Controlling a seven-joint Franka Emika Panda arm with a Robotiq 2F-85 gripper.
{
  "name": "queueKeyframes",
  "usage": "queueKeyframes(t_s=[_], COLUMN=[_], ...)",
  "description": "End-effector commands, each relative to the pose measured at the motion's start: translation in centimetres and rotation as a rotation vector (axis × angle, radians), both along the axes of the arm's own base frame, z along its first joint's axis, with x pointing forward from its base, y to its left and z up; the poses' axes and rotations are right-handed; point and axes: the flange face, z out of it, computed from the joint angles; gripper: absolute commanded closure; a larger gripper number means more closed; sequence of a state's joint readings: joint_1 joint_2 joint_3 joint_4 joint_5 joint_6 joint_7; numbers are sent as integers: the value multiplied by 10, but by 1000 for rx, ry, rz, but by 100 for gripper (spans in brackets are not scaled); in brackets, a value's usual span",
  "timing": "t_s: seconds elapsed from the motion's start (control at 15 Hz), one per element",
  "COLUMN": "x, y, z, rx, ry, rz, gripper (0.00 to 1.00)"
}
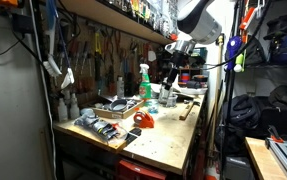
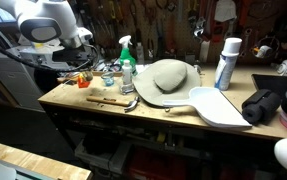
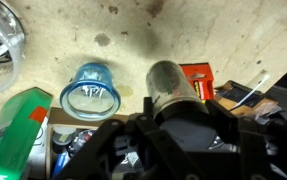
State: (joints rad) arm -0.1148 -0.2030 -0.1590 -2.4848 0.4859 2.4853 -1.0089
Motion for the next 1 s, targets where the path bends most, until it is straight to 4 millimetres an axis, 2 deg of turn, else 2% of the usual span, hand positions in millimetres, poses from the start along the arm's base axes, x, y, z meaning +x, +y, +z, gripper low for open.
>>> queueKeyframes(t_s=[0.0, 0.13, 0.2, 0.47, 0.8, 0.93], x=[-2, -4, -5, 3, 21, 32], y=[4, 6, 6, 31, 58, 64], z=[-2, -3, -2, -27, -33, -42], rx=[-2, -3, -3, -36, -94, -163], ry=[8, 10, 8, -79, -172, -182], rz=[9, 15, 15, -50, -77, -68], gripper=[45, 45, 70, 70, 70, 70])
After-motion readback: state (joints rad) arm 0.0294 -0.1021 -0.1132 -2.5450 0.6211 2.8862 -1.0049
